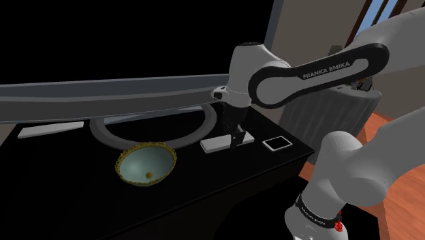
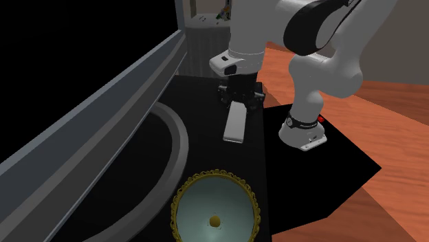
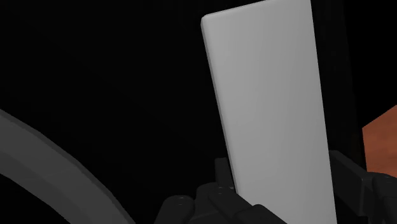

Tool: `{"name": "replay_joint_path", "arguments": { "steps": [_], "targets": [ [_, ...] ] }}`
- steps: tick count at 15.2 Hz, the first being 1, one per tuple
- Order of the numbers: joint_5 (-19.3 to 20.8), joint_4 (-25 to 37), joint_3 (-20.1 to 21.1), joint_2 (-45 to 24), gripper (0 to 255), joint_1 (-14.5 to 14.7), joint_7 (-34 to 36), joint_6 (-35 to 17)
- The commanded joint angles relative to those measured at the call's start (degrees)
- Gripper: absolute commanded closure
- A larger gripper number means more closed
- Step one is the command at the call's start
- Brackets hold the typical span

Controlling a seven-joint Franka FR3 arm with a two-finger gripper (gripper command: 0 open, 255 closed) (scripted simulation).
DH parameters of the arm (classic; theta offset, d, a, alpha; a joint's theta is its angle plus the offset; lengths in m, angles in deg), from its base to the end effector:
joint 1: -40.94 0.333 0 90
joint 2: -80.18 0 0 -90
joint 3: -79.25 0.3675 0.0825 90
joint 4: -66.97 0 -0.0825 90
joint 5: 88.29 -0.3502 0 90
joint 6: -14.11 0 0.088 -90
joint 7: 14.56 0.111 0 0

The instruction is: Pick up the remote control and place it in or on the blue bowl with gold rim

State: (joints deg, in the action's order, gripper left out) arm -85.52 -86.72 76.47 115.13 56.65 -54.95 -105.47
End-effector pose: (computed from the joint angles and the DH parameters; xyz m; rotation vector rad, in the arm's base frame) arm 0.2870 0.0618 0.4755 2.7691 1.4464 0.0167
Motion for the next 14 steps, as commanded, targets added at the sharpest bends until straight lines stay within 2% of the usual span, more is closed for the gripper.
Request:
{"name": "replay_joint_path", "arguments": {
  "steps": [1,14],
  "targets": [
    [-0.1,1.1,0.1,0.7,255,0.1,0.0,1.8],
    [-0.4,9.4,0.4,3.0,255,0.1,-0.1,12.4]
  ]
}}
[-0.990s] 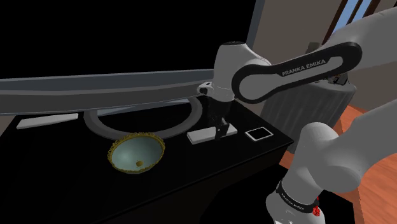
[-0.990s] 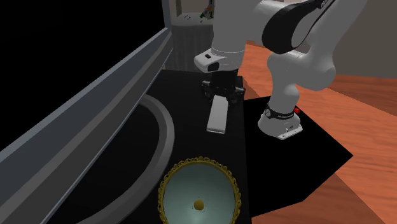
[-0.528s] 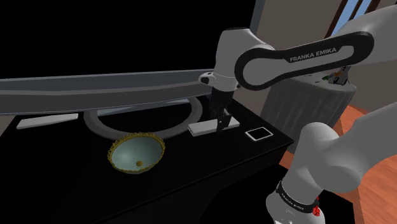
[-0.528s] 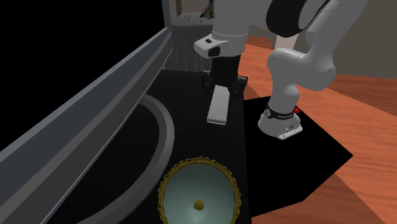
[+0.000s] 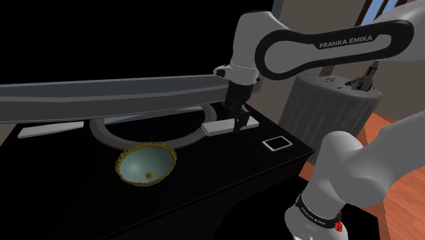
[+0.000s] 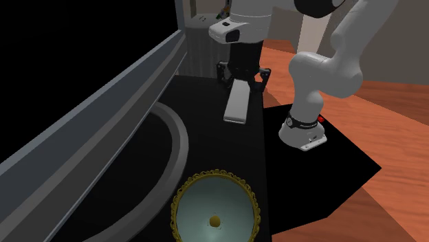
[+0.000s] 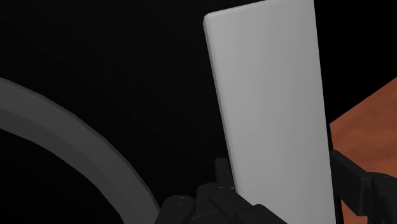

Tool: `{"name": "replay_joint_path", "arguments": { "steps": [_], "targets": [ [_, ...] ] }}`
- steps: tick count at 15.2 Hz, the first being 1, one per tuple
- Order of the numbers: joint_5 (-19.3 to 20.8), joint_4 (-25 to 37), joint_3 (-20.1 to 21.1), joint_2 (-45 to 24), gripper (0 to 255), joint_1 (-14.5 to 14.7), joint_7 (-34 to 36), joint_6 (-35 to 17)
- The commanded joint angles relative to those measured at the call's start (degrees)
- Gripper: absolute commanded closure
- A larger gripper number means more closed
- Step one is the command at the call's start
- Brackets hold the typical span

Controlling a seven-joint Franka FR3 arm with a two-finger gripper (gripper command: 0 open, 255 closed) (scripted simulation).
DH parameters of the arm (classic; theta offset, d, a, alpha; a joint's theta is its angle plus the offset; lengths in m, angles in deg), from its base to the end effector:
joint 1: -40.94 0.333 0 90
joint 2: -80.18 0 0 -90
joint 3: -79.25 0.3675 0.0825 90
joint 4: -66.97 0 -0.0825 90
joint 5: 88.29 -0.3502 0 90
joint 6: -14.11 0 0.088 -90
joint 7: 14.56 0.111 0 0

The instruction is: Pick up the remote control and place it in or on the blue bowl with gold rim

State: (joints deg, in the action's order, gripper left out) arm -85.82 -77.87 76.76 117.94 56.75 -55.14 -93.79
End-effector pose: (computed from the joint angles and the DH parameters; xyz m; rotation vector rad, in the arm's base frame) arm 0.2826 0.0605 0.5401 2.7693 1.4463 0.0161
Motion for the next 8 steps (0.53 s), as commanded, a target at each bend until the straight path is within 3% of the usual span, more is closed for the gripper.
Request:
{"name": "replay_joint_path", "arguments": {
  "steps": [1,8],
  "targets": [
    [-0.6,1.7,0.9,-1.6,255,0.6,1.1,0.2],
    [-3.1,11.9,6.3,-14.4,255,3.3,7.9,-2.4]
  ]
}}
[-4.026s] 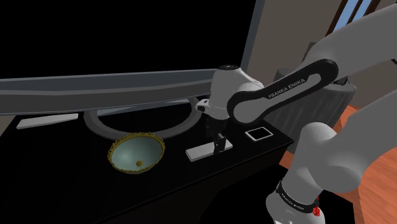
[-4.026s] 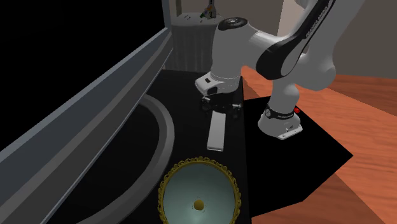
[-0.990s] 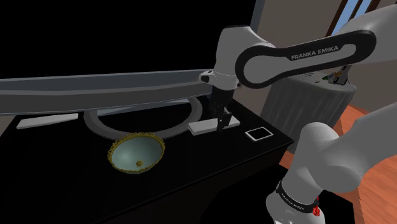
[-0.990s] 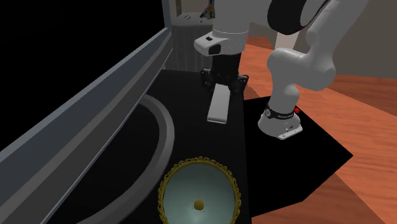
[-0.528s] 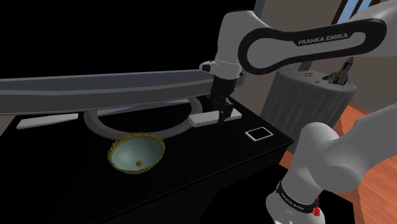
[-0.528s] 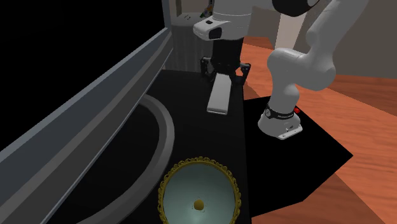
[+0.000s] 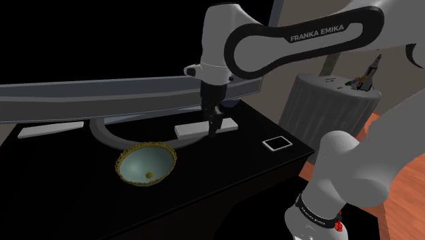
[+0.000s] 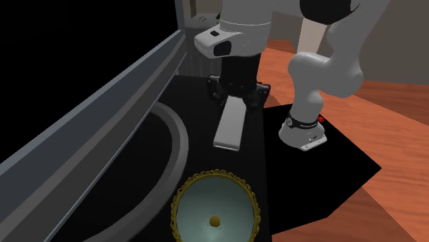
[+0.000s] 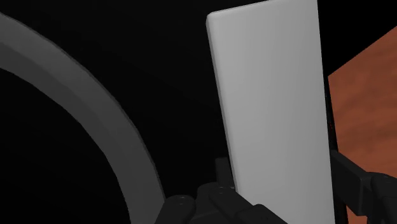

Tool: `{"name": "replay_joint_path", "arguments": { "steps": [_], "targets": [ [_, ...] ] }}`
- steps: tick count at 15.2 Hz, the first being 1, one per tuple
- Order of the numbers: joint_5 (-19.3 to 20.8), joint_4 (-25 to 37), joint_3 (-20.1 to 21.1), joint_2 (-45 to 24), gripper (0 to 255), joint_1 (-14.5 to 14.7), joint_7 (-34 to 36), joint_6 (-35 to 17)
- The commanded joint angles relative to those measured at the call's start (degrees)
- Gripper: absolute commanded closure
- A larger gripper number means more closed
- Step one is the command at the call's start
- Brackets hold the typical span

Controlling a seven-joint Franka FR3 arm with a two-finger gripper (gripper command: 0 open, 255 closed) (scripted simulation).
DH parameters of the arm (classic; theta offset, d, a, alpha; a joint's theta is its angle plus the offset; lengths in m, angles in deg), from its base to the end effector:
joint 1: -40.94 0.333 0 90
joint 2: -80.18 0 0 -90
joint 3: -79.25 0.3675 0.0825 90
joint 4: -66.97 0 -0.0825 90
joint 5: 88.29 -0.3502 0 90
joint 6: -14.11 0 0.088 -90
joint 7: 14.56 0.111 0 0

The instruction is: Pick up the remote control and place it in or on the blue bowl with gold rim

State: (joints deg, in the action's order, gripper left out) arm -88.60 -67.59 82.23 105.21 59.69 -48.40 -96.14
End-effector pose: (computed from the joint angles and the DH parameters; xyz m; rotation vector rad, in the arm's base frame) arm 0.3391 0.1388 0.5514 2.7681 1.4469 0.0159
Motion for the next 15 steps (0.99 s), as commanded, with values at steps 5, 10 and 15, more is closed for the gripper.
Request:
{"name": "replay_joint_path", "arguments": {
  "steps": [5,10,15],
  "targets": [
    [-0.4,10.7,4.1,-11.2,255,1.8,5.9,-0.5],
    [0.7,21.5,6.8,-21.1,255,3.2,10.6,0.5],
    [2.3,30.4,8.4,-29.2,255,4.7,14.1,1.5]
  ]
}}
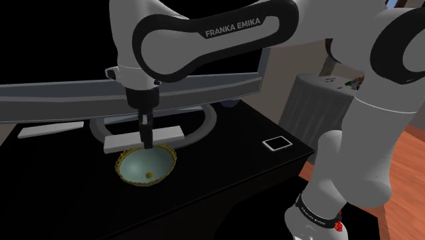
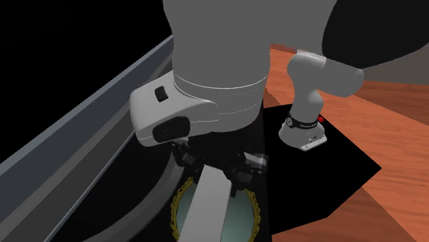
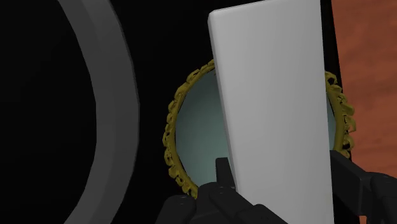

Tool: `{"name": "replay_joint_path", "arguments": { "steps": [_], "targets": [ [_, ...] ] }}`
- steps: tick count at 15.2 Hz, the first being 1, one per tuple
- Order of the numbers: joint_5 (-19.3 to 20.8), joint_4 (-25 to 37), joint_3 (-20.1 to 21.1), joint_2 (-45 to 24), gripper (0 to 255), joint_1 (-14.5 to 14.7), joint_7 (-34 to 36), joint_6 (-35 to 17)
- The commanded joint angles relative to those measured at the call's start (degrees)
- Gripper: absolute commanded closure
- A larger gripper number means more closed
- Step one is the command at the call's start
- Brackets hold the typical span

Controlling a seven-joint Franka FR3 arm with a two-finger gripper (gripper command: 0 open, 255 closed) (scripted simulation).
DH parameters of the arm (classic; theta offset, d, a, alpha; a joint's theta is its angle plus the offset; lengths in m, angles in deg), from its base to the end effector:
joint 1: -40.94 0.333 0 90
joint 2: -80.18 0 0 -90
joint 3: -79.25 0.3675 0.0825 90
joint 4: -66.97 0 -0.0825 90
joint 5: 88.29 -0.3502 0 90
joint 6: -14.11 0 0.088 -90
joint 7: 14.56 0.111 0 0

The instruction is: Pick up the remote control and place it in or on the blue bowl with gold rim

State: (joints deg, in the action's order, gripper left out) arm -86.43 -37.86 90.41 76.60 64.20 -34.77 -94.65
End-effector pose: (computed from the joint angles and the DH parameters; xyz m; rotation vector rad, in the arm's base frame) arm 0.4584 0.3076 0.5525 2.7685 1.4473 0.0150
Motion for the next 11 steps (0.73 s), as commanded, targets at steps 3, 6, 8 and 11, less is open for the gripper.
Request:
{"name": "replay_joint_path", "arguments": {
  "steps": [3,6,8,11],
  "targets": [
    [0.2,-1.2,0.2,-1.0,255,0.2,0.6,-2.2],
    [0.4,-2.9,0.2,-1.5,255,0.3,0.7,-4.4],
    [0.5,-4.0,0.2,-1.9,255,0.3,0.8,-5.9],
    [0.7,-5.6,0.1,-2.5,255,0.3,1.0,-8.1]
  ]
}}
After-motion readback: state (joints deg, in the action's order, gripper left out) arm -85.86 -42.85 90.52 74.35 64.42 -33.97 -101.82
